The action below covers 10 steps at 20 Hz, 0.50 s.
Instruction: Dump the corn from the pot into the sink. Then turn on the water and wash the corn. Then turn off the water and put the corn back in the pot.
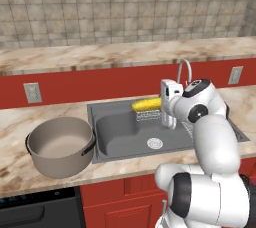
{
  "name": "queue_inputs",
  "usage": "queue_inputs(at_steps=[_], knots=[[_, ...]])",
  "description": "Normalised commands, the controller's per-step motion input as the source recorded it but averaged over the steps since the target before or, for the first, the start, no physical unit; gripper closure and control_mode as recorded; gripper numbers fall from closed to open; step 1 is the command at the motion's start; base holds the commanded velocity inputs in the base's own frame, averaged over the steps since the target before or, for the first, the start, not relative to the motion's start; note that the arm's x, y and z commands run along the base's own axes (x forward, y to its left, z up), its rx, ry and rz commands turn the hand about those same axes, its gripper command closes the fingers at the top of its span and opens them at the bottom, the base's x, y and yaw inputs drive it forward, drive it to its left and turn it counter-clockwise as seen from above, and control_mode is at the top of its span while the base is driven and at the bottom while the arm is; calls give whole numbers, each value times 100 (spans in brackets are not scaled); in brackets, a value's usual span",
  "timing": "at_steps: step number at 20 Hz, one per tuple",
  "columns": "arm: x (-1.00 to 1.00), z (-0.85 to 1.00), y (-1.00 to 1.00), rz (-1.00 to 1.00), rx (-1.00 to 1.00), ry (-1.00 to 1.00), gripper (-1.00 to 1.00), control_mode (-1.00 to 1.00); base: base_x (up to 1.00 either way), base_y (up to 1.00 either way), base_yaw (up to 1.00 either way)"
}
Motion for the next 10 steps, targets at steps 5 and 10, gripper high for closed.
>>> queue_inputs(at_steps=[5, 10], knots=[[0, 93, 39, 15, -3, 22, 100, -100, 0, 0, 0], [-4, 58, 65, 16, -13, 19, 100, -100, 0, 0, 0]])
